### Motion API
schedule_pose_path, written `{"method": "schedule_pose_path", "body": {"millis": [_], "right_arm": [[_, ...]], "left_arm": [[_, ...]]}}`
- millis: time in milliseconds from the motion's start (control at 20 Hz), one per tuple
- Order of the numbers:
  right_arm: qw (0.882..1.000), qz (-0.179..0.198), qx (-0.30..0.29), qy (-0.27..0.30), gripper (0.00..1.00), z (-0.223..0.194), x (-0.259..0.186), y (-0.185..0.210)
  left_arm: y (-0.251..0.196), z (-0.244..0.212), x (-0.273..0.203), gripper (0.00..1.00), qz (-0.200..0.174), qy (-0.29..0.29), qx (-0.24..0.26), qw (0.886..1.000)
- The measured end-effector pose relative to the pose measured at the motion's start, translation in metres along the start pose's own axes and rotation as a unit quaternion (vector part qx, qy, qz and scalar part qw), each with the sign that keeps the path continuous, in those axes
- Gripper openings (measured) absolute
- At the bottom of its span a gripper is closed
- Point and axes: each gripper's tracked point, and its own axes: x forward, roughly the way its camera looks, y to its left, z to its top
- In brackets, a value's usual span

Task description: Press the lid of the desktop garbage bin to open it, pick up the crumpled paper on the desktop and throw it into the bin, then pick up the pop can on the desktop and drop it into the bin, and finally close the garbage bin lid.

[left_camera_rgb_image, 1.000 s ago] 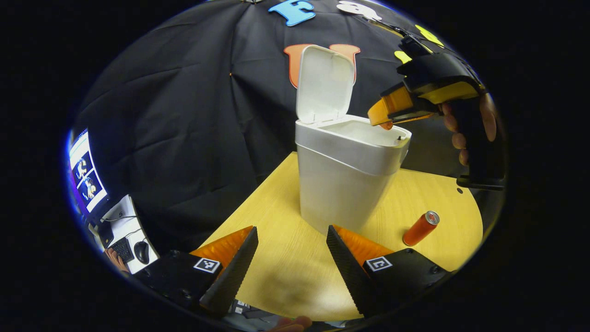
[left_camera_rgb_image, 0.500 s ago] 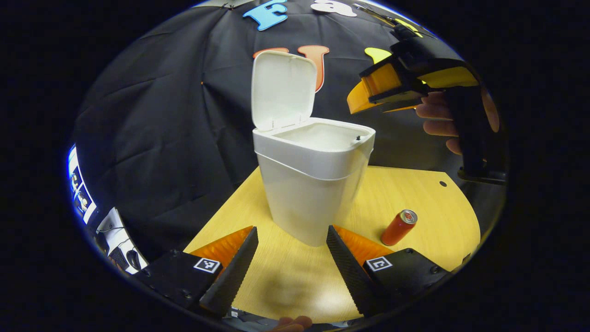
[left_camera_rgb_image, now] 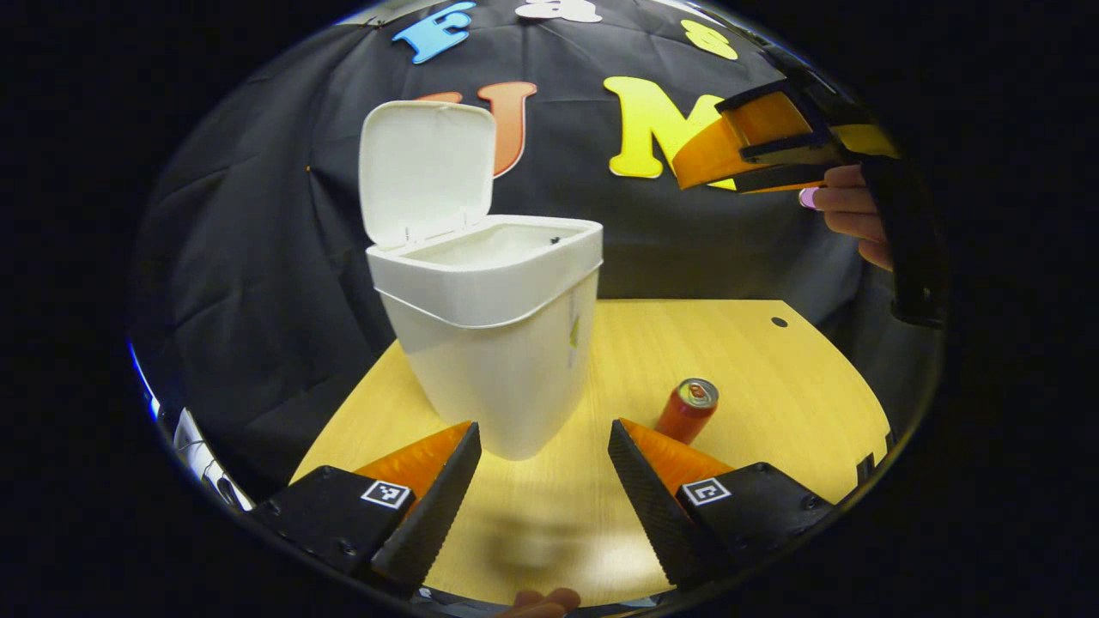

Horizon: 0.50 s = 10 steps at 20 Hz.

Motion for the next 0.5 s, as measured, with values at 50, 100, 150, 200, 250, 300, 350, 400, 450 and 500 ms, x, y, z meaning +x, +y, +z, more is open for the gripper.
{"method": "schedule_pose_path", "body": {"millis": [50,100,150,200,250,300,350,400,450,500], "right_arm": [[1.000,-0.010,0.007,0.000,0.95,-0.004,-0.006,-0.012],[1.000,-0.022,0.011,-0.001,0.95,-0.008,-0.013,-0.025],[0.999,-0.032,0.014,0.000,0.95,-0.012,-0.019,-0.037],[0.999,-0.043,0.014,0.004,0.95,-0.017,-0.025,-0.047],[0.999,-0.052,0.013,0.009,0.95,-0.023,-0.031,-0.058],[0.998,-0.061,0.012,0.012,0.95,-0.029,-0.038,-0.068],[0.997,-0.069,0.012,0.016,0.95,-0.034,-0.043,-0.078],[0.997,-0.078,0.012,0.020,0.95,-0.040,-0.048,-0.085],[0.996,-0.085,0.012,0.026,0.95,-0.045,-0.052,-0.093],[0.995,-0.092,0.012,0.031,0.95,-0.051,-0.057,-0.100]], "left_arm": [[-0.009,-0.002,0.003,0.98,-0.006,-0.001,0.004,1.000],[-0.019,-0.006,0.006,0.99,-0.015,-0.001,0.009,1.000],[-0.028,-0.009,0.010,0.99,-0.022,-0.004,0.016,1.000],[-0.035,-0.013,0.014,0.99,-0.029,-0.005,0.022,0.999],[-0.045,-0.017,0.018,0.99,-0.038,-0.006,0.028,0.999],[-0.052,-0.020,0.022,0.99,-0.044,-0.008,0.034,0.998],[-0.061,-0.023,0.027,0.99,-0.050,-0.011,0.040,0.998],[-0.068,-0.028,0.034,0.99,-0.056,-0.009,0.046,0.997],[-0.073,-0.034,0.041,0.99,-0.058,-0.005,0.050,0.997],[-0.081,-0.038,0.044,0.99,-0.066,-0.001,0.050,0.997]]}}
